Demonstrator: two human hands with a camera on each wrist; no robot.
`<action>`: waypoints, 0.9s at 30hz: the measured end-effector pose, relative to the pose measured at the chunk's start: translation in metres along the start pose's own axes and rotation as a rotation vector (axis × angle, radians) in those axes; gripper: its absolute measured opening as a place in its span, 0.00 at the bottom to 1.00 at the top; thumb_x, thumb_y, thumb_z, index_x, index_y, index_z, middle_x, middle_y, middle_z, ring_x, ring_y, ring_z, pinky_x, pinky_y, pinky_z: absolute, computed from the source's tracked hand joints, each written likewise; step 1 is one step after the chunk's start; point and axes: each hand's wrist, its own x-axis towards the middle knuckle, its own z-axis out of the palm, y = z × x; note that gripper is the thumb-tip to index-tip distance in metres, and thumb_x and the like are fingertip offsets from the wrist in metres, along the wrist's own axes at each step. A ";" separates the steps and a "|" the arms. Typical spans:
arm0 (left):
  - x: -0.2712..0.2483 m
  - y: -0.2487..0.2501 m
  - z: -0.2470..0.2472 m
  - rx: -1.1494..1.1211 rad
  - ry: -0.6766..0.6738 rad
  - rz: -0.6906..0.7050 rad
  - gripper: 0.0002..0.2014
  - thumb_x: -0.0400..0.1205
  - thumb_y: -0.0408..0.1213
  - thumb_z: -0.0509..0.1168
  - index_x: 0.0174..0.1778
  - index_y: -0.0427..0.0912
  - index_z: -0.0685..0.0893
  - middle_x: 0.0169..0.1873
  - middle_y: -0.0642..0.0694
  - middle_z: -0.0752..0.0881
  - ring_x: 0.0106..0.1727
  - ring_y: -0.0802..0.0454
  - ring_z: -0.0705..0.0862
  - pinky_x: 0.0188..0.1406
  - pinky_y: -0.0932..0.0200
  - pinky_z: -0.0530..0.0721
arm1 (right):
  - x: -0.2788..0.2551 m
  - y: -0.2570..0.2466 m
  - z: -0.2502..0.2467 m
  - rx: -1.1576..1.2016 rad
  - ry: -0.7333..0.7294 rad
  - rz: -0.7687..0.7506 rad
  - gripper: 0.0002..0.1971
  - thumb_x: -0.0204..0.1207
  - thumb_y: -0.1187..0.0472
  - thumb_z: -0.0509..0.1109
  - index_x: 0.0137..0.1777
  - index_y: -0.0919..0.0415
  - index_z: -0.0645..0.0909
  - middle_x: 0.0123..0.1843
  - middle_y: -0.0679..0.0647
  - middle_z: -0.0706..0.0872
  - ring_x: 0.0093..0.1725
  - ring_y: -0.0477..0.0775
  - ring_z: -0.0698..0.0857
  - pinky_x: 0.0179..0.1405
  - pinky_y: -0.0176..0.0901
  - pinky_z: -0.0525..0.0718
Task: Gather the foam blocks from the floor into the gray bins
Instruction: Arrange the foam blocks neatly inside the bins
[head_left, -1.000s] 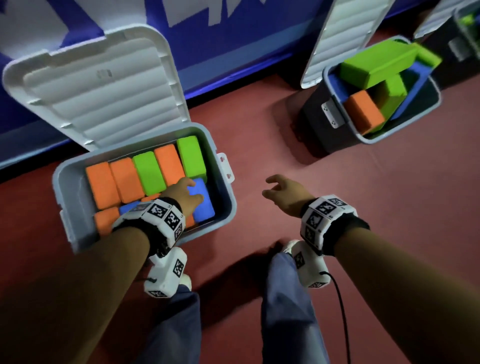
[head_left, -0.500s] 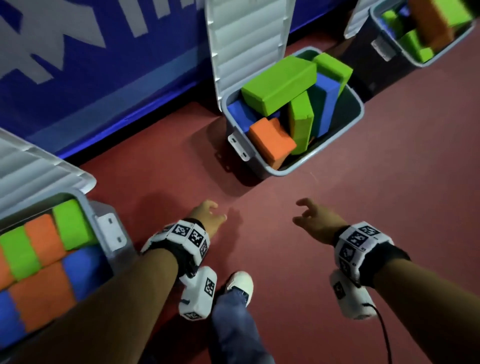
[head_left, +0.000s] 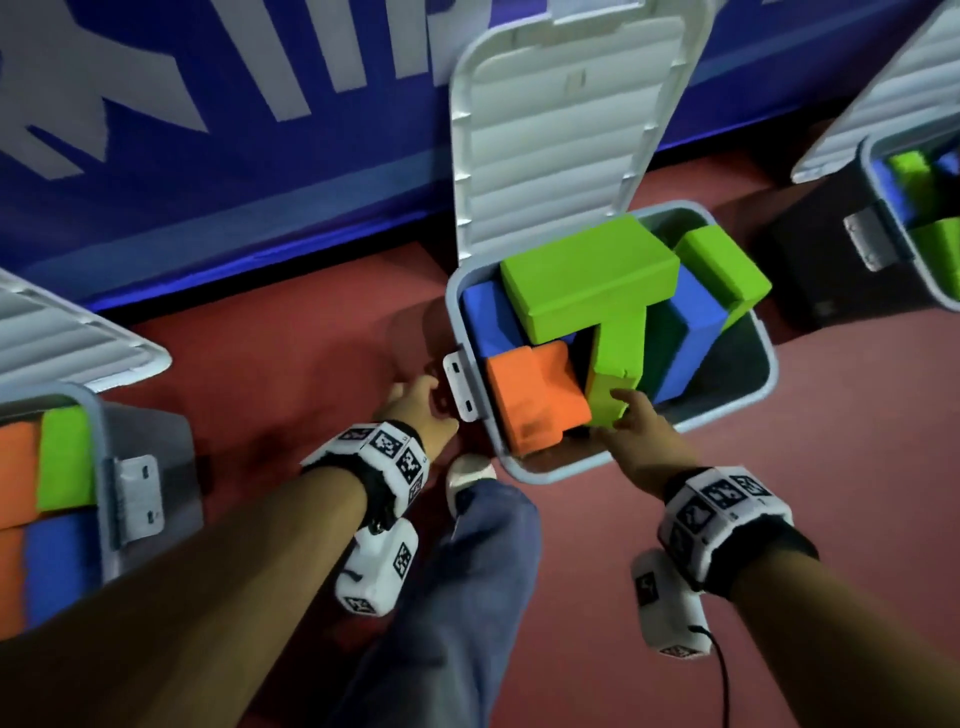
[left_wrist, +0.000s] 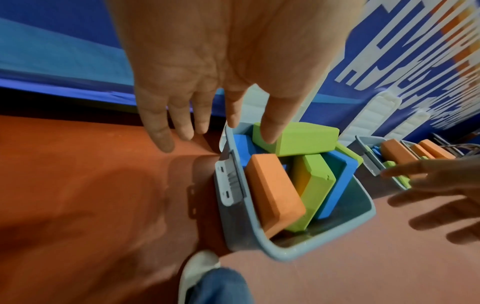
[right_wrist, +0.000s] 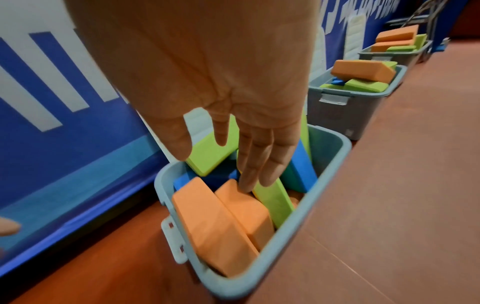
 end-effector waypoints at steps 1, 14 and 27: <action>0.016 0.018 0.004 -0.002 0.020 0.010 0.29 0.78 0.42 0.67 0.76 0.49 0.67 0.73 0.39 0.67 0.73 0.39 0.69 0.70 0.55 0.66 | 0.018 -0.007 -0.008 0.008 -0.001 -0.005 0.30 0.77 0.58 0.69 0.78 0.57 0.64 0.66 0.65 0.80 0.66 0.62 0.78 0.56 0.43 0.72; 0.095 0.098 0.091 0.289 -0.233 0.064 0.35 0.78 0.31 0.62 0.81 0.45 0.56 0.82 0.41 0.51 0.80 0.41 0.60 0.73 0.41 0.69 | 0.210 -0.034 -0.129 -0.147 0.165 -0.065 0.31 0.77 0.53 0.69 0.78 0.59 0.64 0.73 0.66 0.72 0.72 0.65 0.73 0.67 0.48 0.69; 0.107 0.104 0.115 0.326 -0.174 -0.008 0.42 0.79 0.26 0.64 0.83 0.44 0.44 0.83 0.40 0.42 0.83 0.41 0.45 0.78 0.46 0.57 | 0.320 -0.039 -0.125 -0.043 -0.277 0.133 0.17 0.71 0.40 0.72 0.46 0.53 0.83 0.44 0.48 0.87 0.29 0.42 0.83 0.24 0.30 0.81</action>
